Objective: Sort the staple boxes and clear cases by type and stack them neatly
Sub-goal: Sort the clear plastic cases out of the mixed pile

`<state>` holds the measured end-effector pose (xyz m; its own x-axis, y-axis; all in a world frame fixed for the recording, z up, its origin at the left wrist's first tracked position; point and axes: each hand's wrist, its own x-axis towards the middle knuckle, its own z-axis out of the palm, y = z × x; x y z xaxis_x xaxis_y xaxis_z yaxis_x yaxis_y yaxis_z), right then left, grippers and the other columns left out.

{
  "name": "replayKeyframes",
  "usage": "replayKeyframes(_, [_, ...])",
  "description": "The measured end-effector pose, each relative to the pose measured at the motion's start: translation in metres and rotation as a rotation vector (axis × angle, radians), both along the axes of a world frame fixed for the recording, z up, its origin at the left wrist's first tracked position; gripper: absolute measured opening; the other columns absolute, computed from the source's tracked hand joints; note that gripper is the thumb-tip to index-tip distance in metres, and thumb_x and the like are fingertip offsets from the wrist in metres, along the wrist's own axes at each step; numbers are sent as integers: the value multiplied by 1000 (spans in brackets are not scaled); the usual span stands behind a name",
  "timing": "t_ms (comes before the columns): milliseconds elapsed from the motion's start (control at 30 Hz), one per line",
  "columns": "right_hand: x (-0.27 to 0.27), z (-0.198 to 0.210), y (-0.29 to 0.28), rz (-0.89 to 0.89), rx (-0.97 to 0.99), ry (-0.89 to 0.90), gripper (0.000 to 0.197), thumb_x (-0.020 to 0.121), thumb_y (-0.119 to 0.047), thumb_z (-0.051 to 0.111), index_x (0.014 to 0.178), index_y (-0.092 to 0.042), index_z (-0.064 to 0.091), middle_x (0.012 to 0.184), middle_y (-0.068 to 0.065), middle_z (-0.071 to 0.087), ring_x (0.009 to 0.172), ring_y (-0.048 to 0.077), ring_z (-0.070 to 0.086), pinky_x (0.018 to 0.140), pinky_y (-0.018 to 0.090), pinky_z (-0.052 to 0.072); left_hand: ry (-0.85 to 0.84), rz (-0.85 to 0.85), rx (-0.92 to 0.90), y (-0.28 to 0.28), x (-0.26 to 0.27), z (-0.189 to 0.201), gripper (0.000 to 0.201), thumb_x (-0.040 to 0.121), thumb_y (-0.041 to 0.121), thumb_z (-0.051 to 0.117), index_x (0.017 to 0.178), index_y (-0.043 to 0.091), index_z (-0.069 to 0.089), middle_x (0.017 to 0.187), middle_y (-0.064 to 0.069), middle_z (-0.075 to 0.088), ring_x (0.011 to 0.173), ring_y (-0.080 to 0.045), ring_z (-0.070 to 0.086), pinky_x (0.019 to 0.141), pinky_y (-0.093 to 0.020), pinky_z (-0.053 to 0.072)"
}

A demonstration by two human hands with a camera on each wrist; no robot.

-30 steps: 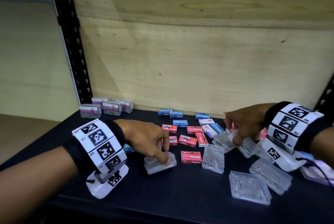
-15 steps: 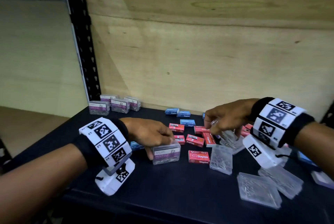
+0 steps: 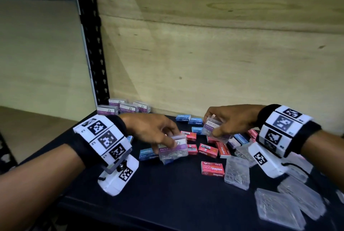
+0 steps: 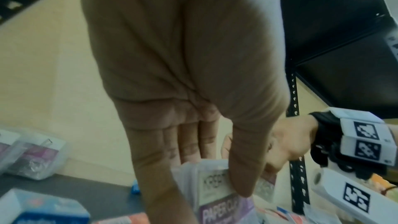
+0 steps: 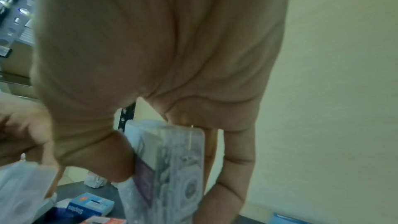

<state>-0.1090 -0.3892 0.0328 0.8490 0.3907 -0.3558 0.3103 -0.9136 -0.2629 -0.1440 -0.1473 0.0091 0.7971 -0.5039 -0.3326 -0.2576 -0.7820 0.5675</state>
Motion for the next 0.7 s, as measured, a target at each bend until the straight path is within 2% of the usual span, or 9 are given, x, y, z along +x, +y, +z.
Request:
replayKeyframes(100, [10, 2, 16, 72, -40, -94, 32, 92, -36, 64, 118, -27, 46, 99, -7, 66, 85, 10, 65, 72, 25, 48, -55, 61, -4, 23, 8, 11, 26, 94, 20, 63, 121, 20, 61, 100, 8, 69, 74, -18, 71, 77, -27, 58])
replayKeyframes(167, [16, 5, 29, 110, -27, -132, 29, 92, -35, 64, 116, -27, 49, 103, -5, 66, 89, 14, 65, 78, 28, 50, -76, 96, 41, 41, 15, 18, 25, 94, 21, 63, 119, 22, 61, 100, 8, 69, 74, -17, 71, 74, -28, 59])
replayKeyframes(267, [27, 2, 53, 163, 9, -166, 27, 93, -32, 64, 116, -26, 51, 108, -4, 65, 92, 14, 62, 83, 29, 50, -80, 168, 131, 72, 29, 25, 24, 93, 21, 65, 117, 22, 60, 97, 8, 66, 86, -25, 72, 84, -36, 59])
replayKeyframes(333, [36, -1, 71, 187, 24, -194, 29, 92, -31, 64, 118, -25, 51, 111, -3, 64, 96, 15, 61, 85, 30, 50, -110, 226, 194, 93, 37, 27, 26, 94, 18, 64, 118, 19, 56, 91, 12, 62, 81, -22, 70, 80, -33, 58])
replayKeyframes(500, [67, -8, 130, 245, 33, -233, 27, 91, -32, 65, 112, -27, 49, 110, -3, 59, 98, 16, 56, 82, 30, 45, -171, 365, 326, 150, 63, 19, 26, 94, 14, 63, 117, 19, 53, 93, 13, 55, 66, -11, 60, 57, -16, 50])
replayKeyframes(600, [81, -17, 160, 263, 42, -242, 36, 90, -34, 67, 122, -23, 53, 118, -1, 60, 103, 18, 57, 90, 33, 47, -168, 381, 406, 170, 75, 9, 31, 93, 17, 64, 123, 21, 54, 97, 12, 53, 60, -4, 55, 53, -12, 45])
replayKeyframes(700, [90, -25, 188, 296, 16, -247, 44, 90, -36, 68, 129, -22, 53, 125, 2, 60, 108, 20, 57, 95, 35, 48, -127, 375, 417, 187, 86, -3, 34, 92, 18, 65, 124, 23, 56, 101, 9, 56, 62, -7, 57, 59, -17, 48])
